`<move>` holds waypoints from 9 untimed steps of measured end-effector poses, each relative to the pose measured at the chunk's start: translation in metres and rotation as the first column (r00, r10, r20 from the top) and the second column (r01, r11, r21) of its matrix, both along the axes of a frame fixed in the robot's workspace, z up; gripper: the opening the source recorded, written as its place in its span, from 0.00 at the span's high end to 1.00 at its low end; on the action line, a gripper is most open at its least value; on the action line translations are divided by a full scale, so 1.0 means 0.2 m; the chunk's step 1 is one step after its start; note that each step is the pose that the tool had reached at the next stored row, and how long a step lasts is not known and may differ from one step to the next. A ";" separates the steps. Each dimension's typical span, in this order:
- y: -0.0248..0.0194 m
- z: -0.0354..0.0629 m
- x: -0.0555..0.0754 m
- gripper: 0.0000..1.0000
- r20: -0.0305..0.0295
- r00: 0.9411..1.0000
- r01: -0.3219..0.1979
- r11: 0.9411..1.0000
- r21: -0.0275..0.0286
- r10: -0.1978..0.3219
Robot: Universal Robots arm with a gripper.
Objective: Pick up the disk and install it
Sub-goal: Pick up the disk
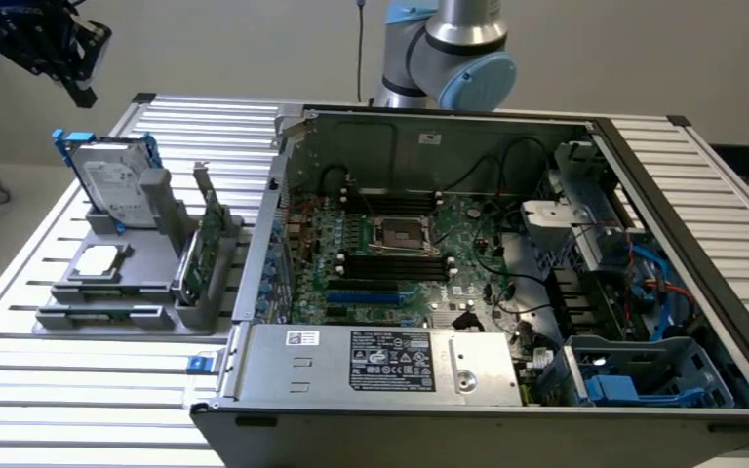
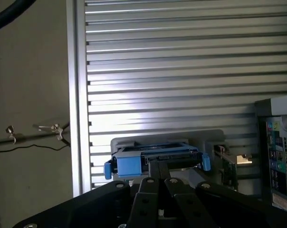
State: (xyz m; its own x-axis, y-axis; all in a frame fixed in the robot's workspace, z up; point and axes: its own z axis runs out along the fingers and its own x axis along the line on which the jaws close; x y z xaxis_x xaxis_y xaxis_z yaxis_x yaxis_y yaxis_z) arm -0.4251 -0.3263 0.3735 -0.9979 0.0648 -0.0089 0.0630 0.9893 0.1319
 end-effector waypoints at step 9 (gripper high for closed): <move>0.001 -0.009 -0.05 0.89 -0.001 0.998 -0.057 0.998 -0.029 0.057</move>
